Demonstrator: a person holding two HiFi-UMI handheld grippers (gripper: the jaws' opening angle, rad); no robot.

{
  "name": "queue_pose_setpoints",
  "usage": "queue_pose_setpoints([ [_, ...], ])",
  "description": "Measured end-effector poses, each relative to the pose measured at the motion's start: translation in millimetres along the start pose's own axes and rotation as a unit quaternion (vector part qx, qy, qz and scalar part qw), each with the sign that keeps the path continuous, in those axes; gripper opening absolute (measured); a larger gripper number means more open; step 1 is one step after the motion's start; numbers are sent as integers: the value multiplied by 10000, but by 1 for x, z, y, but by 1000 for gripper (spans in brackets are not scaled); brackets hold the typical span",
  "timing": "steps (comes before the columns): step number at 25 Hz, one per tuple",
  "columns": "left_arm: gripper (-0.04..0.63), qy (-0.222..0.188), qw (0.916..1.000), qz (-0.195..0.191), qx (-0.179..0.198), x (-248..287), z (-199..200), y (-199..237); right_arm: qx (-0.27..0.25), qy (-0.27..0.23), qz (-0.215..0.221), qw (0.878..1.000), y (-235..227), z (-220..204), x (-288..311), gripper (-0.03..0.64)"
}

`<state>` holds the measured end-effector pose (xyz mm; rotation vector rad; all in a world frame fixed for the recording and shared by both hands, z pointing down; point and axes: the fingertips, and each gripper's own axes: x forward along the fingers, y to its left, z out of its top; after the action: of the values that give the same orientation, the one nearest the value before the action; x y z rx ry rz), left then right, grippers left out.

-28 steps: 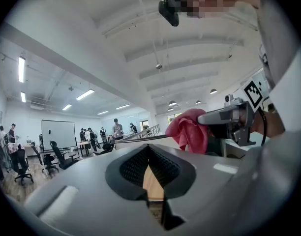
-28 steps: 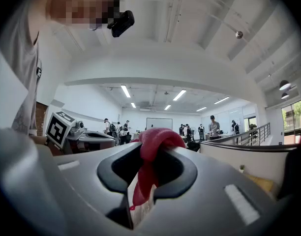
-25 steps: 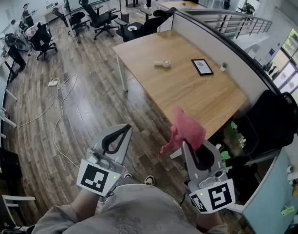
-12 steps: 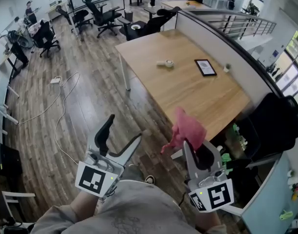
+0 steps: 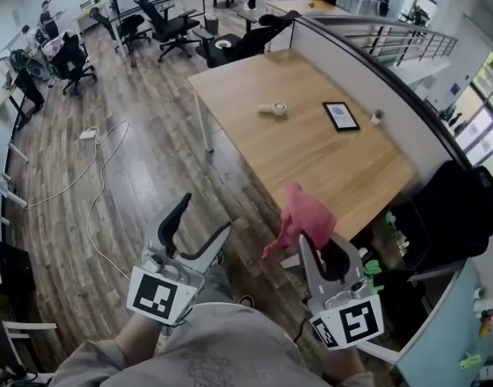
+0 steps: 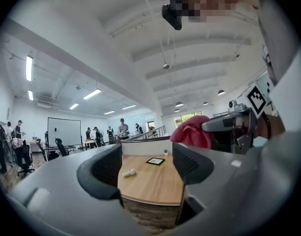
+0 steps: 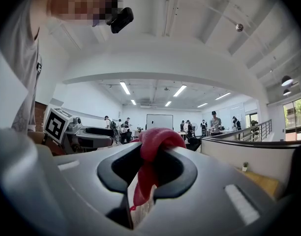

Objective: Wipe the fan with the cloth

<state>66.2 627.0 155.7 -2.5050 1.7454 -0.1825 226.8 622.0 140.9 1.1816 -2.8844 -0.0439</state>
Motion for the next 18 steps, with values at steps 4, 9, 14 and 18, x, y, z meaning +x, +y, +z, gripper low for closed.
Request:
queue_pose_setpoints([
  [4, 319, 119, 9999, -29, 1, 27, -9, 22, 0, 72, 12, 10000, -16, -5, 32, 79],
  [9, 319, 158, 9998, -26, -79, 63, -13, 59, 64, 121, -26, 9999, -37, -5, 81, 79],
  [14, 319, 191, 9997, -97, -81, 104, -15, 107, 37, 242, -148, 9996, -57, -5, 138, 79],
  [18, 319, 229, 9994, -232, -77, 138, -20, 148, 119, 338, -300, 9989, -70, -9, 189, 78],
])
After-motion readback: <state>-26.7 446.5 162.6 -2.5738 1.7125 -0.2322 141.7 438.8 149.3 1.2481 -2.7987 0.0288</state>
